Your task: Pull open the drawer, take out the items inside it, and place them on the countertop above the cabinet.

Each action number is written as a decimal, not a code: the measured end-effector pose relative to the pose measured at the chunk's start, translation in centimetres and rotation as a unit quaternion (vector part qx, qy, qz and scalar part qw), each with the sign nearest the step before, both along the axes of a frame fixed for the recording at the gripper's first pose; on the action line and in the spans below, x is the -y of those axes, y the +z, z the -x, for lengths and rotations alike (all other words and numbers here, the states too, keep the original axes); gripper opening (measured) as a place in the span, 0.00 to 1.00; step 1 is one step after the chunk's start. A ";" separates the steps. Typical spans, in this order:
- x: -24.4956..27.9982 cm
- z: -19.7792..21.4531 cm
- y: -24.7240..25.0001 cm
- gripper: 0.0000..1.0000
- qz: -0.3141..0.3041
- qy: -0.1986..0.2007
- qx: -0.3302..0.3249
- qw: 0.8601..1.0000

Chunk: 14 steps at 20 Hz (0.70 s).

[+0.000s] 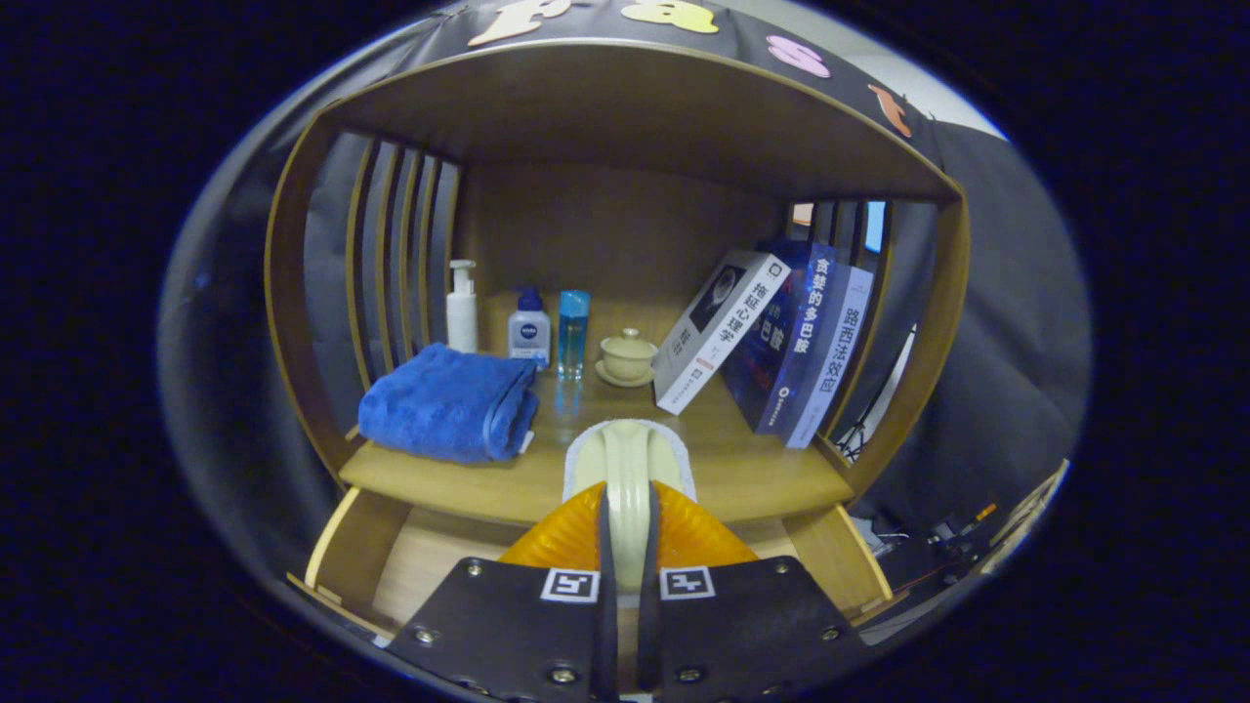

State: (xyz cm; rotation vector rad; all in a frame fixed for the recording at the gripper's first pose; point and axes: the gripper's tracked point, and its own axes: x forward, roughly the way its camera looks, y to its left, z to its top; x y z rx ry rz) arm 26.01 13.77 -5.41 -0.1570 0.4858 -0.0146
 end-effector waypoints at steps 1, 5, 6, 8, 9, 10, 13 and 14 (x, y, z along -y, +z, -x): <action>-0.1 -0.7 -0.1 0.08 -0.004 -0.001 0.001 1.000; 0.4 -2.5 -1.0 0.08 -0.010 -0.009 -0.009 1.000; 0.5 -3.1 -1.4 0.08 -0.014 -0.010 -0.012 1.000; 0.6 -4.1 -2.1 0.08 -0.024 -0.016 -0.019 0.999; 0.7 -4.6 -2.7 0.08 -0.029 -0.018 -0.024 0.999; 0.7 -5.1 -3.1 0.08 -0.033 -0.020 -0.029 0.999; 0.8 -6.1 -4.5 0.09 -0.044 -0.024 -0.044 0.998; 0.9 -6.2 -4.9 0.09 -0.044 -0.026 -0.049 0.998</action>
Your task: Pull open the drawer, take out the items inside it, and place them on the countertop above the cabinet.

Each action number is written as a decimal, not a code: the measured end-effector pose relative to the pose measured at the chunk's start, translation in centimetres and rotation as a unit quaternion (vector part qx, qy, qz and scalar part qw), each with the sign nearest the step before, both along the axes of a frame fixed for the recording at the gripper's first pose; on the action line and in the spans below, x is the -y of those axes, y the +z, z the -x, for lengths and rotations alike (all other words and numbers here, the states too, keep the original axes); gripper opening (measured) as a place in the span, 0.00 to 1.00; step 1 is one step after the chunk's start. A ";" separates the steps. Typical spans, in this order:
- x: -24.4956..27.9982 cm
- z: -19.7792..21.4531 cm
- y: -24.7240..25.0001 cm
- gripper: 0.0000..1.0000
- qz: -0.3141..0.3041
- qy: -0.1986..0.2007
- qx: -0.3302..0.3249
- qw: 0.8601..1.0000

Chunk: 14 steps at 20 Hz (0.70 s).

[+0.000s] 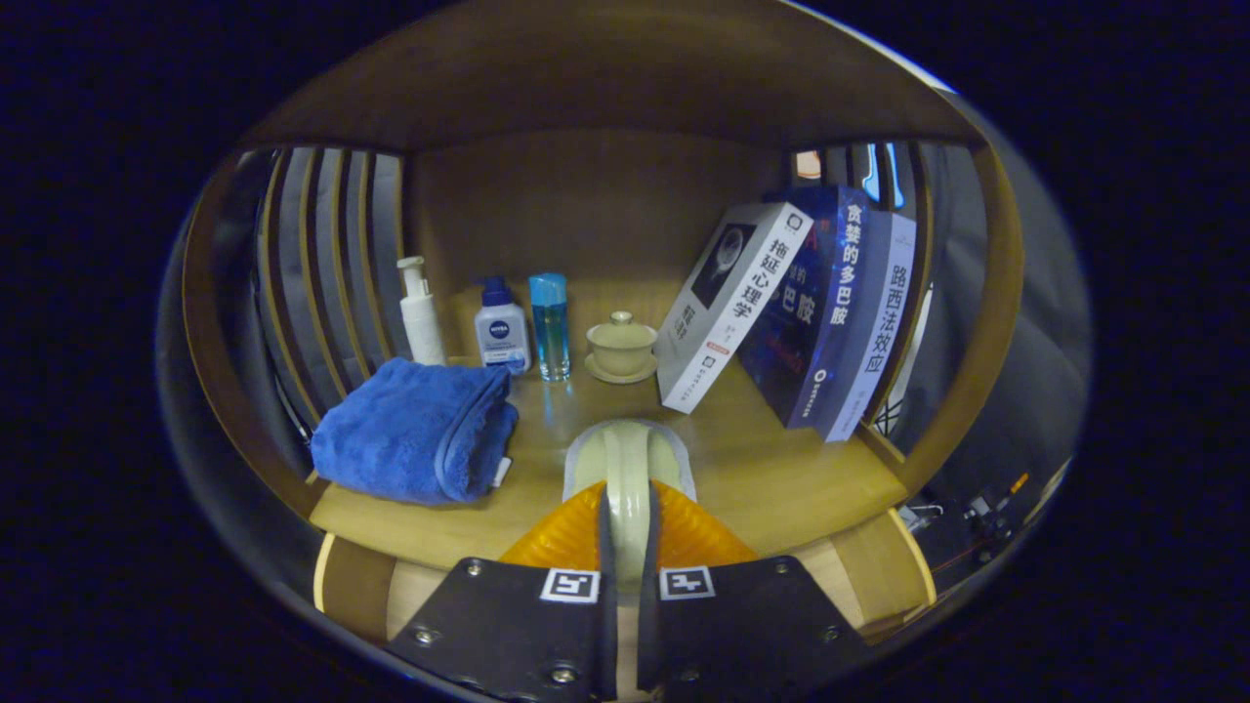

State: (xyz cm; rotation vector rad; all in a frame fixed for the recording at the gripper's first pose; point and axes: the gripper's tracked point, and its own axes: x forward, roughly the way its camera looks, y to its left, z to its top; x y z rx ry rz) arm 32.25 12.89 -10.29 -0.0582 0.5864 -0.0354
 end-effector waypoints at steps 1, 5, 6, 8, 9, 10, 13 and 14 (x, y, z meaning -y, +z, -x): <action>0.1 -0.2 -0.4 0.09 -0.001 -0.001 -0.004 1.000; 0.4 -0.9 -1.4 0.08 0.000 -0.005 -0.013 1.000; 0.5 -1.1 -1.6 0.08 0.000 -0.005 -0.016 1.000; 0.5 -1.6 -1.4 0.09 -0.006 -0.007 -0.010 1.000; 0.7 -1.7 -1.4 0.09 -0.007 -0.009 -0.009 1.000; 0.8 -1.8 -1.5 0.08 -0.007 -0.010 -0.011 1.000; 1.0 -2.5 -1.5 0.08 -0.010 -0.014 -0.006 1.000; 1.1 -2.8 -1.6 0.08 -0.011 -0.016 -0.005 1.000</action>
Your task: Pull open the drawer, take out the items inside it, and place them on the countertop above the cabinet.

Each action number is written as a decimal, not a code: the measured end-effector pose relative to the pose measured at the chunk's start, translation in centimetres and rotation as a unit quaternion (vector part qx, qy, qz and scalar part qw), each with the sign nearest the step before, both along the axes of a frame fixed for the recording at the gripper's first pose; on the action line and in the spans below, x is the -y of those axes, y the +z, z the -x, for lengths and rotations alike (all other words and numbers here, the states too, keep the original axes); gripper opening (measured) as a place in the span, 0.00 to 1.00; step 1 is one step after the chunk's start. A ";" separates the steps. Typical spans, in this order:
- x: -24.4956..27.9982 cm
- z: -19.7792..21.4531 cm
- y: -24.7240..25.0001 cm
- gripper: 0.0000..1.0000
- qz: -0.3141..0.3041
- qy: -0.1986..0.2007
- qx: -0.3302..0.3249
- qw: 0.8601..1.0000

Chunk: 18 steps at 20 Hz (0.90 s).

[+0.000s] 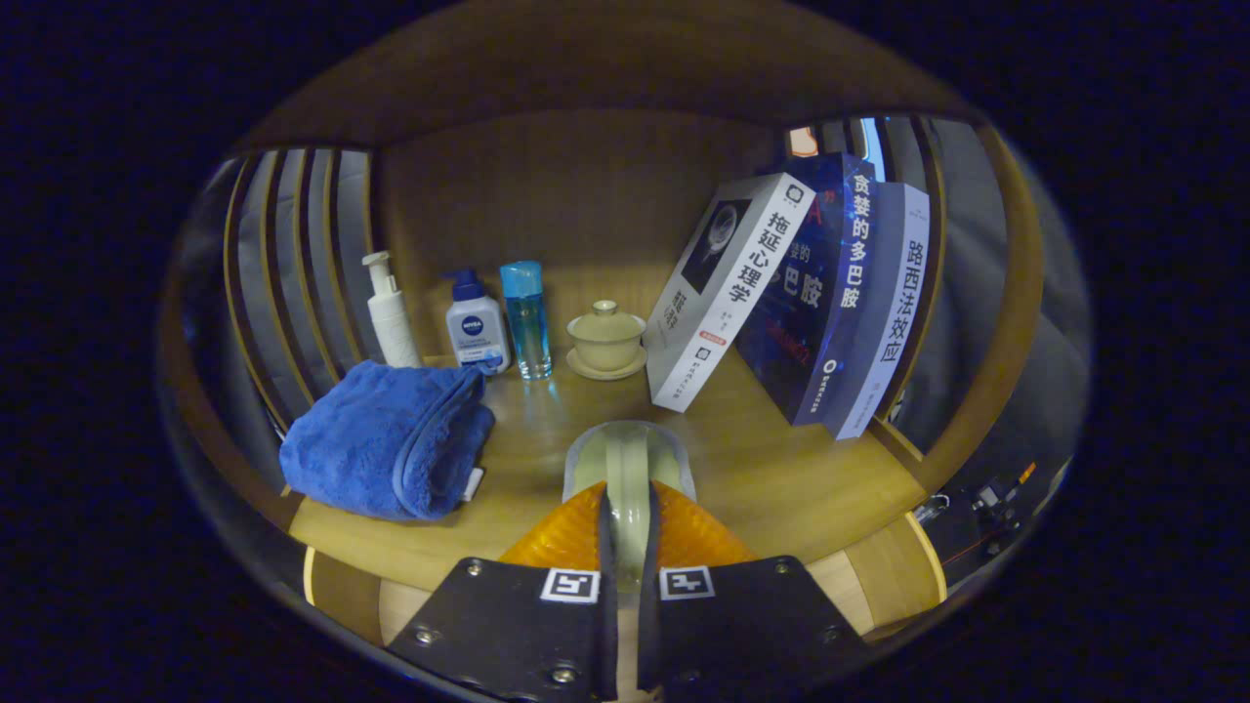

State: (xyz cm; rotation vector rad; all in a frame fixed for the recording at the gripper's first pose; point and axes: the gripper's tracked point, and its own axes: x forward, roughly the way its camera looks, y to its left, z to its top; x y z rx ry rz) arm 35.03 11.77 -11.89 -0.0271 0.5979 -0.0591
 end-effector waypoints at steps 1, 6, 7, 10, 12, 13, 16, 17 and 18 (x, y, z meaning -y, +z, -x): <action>0.1 -0.2 0.0 0.08 -0.001 -0.001 0.002 1.000; 0.9 -1.5 -0.1 0.08 -0.001 -0.013 0.009 1.000; 1.0 -1.8 -0.1 0.08 -0.001 -0.014 0.011 1.000; 1.4 -2.5 -0.1 0.08 -0.001 -0.017 0.017 1.000; 1.6 -2.8 0.0 0.13 0.001 -0.018 0.021 1.000; 2.0 -2.7 0.3 0.14 0.005 -0.022 0.024 0.999; 1.7 -2.6 1.2 0.43 -0.003 -0.012 0.041 0.999; 1.7 -2.4 1.9 0.54 -0.004 -0.013 0.052 0.999; 1.4 -2.3 2.7 0.64 -0.013 -0.007 0.066 0.998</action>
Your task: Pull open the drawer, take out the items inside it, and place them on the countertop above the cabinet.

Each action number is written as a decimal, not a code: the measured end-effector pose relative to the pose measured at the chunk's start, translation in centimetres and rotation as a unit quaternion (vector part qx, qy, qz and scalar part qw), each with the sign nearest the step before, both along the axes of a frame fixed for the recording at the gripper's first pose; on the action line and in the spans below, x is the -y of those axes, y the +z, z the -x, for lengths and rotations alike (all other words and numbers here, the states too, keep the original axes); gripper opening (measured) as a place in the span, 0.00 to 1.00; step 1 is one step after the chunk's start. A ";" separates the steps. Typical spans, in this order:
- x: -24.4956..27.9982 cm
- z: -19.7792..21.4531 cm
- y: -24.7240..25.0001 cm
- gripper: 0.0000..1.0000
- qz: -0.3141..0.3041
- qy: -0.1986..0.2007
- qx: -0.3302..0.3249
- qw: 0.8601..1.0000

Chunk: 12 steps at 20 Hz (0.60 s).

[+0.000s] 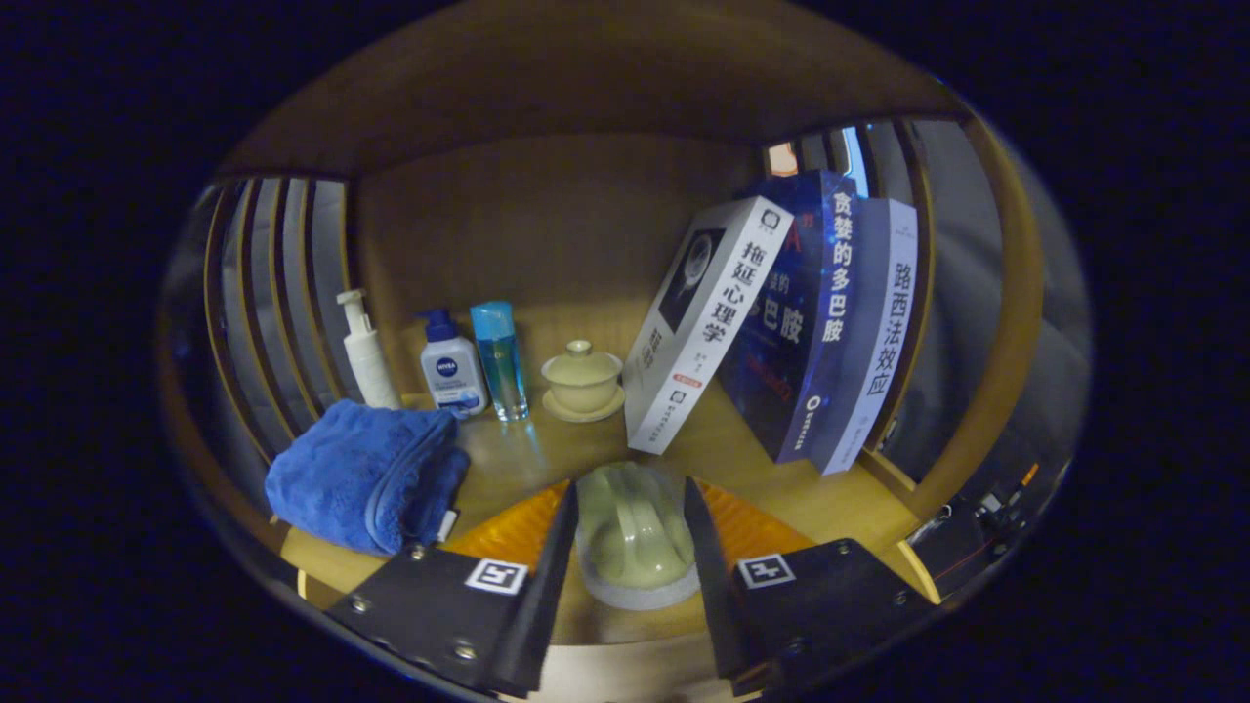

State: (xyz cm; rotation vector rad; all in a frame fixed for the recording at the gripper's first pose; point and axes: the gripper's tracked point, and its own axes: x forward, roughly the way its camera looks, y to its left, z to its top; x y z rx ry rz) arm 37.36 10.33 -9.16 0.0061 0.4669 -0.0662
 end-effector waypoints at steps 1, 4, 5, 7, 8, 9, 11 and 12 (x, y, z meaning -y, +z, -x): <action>-0.2 0.1 0.9 0.69 -0.005 0.005 0.014 1.000; -0.3 1.7 3.8 0.76 0.000 0.013 0.055 0.998; -0.1 2.5 4.7 0.76 0.004 0.014 0.067 0.998; -0.1 4.2 6.9 0.76 0.008 0.013 0.096 0.995; 0.0 5.2 7.9 0.76 0.007 0.009 0.110 0.994; 0.1 6.4 8.9 0.76 0.007 0.006 0.125 0.992; 0.2 9.0 10.5 0.76 0.007 -0.002 0.149 0.989; 0.3 10.2 11.0 0.76 0.009 -0.004 0.159 0.987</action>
